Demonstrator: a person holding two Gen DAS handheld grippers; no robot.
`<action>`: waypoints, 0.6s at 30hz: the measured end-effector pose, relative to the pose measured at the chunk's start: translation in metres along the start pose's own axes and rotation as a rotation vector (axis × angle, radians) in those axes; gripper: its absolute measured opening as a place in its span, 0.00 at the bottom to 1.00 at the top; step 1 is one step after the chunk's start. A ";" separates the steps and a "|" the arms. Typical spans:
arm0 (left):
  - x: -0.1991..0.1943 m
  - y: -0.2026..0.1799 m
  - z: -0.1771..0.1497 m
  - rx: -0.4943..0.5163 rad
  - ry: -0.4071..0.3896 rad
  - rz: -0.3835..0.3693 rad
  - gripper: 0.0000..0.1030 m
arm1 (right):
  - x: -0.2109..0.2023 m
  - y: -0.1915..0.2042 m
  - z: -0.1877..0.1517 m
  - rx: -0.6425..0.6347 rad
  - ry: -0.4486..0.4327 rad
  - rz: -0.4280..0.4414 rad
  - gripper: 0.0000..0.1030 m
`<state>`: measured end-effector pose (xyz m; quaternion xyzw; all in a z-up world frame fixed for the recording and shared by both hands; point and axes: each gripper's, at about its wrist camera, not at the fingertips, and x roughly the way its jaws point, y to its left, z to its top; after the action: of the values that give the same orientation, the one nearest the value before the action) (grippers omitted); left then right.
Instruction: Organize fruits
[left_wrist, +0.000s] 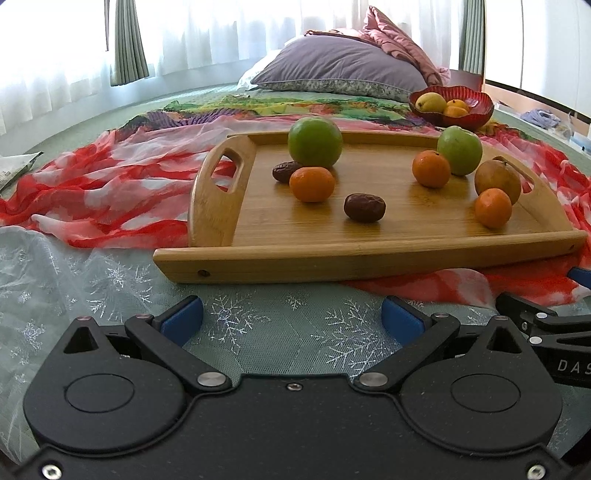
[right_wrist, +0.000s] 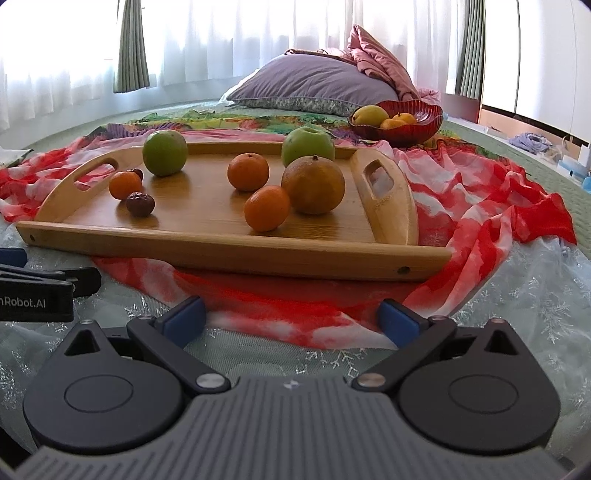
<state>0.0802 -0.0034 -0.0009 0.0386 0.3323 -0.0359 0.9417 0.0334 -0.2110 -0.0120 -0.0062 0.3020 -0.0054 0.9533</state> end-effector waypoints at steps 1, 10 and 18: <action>0.000 0.000 0.000 -0.002 0.001 0.000 1.00 | 0.000 0.000 -0.001 0.001 -0.004 0.001 1.00; 0.002 0.000 0.000 -0.015 0.005 0.012 1.00 | 0.001 -0.002 -0.001 0.017 -0.003 0.007 1.00; 0.003 0.002 0.000 -0.025 0.006 0.009 1.00 | 0.002 -0.002 0.000 0.014 0.003 0.008 1.00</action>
<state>0.0832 -0.0020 -0.0028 0.0284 0.3354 -0.0273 0.9412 0.0350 -0.2131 -0.0131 0.0017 0.3034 -0.0037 0.9529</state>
